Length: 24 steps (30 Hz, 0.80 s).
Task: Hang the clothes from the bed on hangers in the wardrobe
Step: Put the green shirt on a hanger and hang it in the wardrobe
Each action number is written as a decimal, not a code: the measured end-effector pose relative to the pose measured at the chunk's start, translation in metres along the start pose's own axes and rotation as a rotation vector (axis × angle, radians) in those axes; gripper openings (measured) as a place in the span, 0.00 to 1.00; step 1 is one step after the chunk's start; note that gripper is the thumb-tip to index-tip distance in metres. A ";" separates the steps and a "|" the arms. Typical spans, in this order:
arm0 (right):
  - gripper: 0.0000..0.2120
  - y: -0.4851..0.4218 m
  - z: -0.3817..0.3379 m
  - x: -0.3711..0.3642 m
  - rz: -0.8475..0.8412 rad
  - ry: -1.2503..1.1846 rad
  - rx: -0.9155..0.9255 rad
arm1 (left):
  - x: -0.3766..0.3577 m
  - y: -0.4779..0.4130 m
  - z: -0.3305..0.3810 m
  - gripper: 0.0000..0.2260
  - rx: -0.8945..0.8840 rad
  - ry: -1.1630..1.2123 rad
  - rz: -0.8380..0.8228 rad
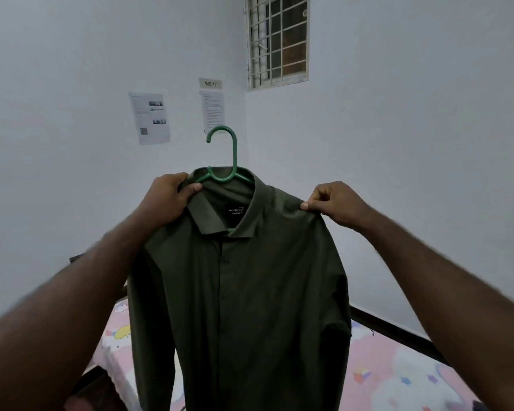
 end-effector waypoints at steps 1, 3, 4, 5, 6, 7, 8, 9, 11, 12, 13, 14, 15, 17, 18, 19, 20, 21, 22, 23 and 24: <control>0.10 0.001 0.004 -0.001 -0.026 -0.039 -0.011 | 0.001 0.001 -0.001 0.14 0.005 0.005 0.015; 0.10 0.005 0.014 -0.008 -0.138 -0.100 -0.060 | 0.003 0.003 -0.004 0.15 0.019 0.005 0.028; 0.10 0.007 0.019 -0.012 -0.182 -0.105 -0.087 | 0.003 0.003 -0.006 0.15 0.028 -0.002 0.024; 0.09 0.008 0.023 -0.015 -0.193 -0.089 -0.105 | 0.003 0.004 -0.008 0.15 0.037 -0.013 0.019; 0.09 0.010 0.025 -0.016 -0.159 -0.052 -0.100 | 0.002 0.005 -0.010 0.15 0.043 -0.021 0.017; 0.09 0.010 0.026 -0.015 -0.078 0.016 -0.078 | 0.002 0.005 -0.012 0.15 0.047 -0.022 0.021; 0.09 0.011 0.025 -0.012 0.047 0.098 -0.048 | 0.003 0.006 -0.013 0.16 0.055 -0.015 0.035; 0.09 0.014 0.023 -0.008 0.190 0.164 -0.013 | 0.004 0.005 -0.013 0.17 0.064 -0.006 0.055; 0.11 0.016 0.022 -0.002 0.317 0.235 0.005 | 0.006 0.003 -0.012 0.17 0.083 0.007 0.083; 0.12 0.014 0.024 -0.003 0.259 0.303 -0.028 | 0.006 0.002 -0.012 0.17 0.084 0.009 0.086; 0.13 0.013 0.027 -0.006 0.145 0.396 -0.088 | 0.006 0.001 -0.012 0.17 0.085 0.012 0.083; 0.14 0.012 0.031 -0.008 0.043 0.489 -0.165 | 0.006 0.000 -0.012 0.17 0.085 0.017 0.083; 0.14 0.011 0.033 -0.007 0.003 0.556 -0.218 | 0.005 0.000 -0.013 0.17 0.088 0.020 0.083; 0.12 0.008 0.021 0.000 0.089 0.597 -0.206 | 0.001 0.000 -0.012 0.17 0.084 0.032 0.079; 0.11 0.004 0.009 0.001 0.152 0.553 -0.134 | -0.001 0.001 -0.009 0.17 0.074 0.031 0.077; 0.12 -0.001 -0.004 -0.001 0.179 0.472 -0.051 | -0.003 0.001 -0.005 0.17 0.061 0.030 0.073; 0.15 -0.007 -0.018 -0.005 0.162 0.390 0.006 | -0.006 0.001 0.000 0.16 0.043 0.033 0.067; 0.16 -0.013 -0.031 -0.012 0.105 0.344 0.040 | -0.009 0.001 0.006 0.16 0.022 0.041 0.062; 0.15 -0.019 -0.042 -0.020 0.037 0.342 0.067 | -0.011 0.001 0.011 0.15 0.000 0.049 0.065; 0.10 -0.024 -0.050 -0.027 0.000 0.368 0.091 | -0.013 0.001 0.017 0.14 -0.017 0.062 0.063; 0.06 -0.030 -0.055 -0.031 0.012 0.395 0.117 | -0.012 0.001 0.020 0.14 -0.029 0.074 0.055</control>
Point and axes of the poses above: each hand's wrist, its own y-axis away from the middle knuckle, its own x-axis out of the back of the hand, z = x × y, the point moved 5 cm from there along -y, towards the middle knuckle, and after that the axes turned 6 degrees about y, right-handed, at the moved point
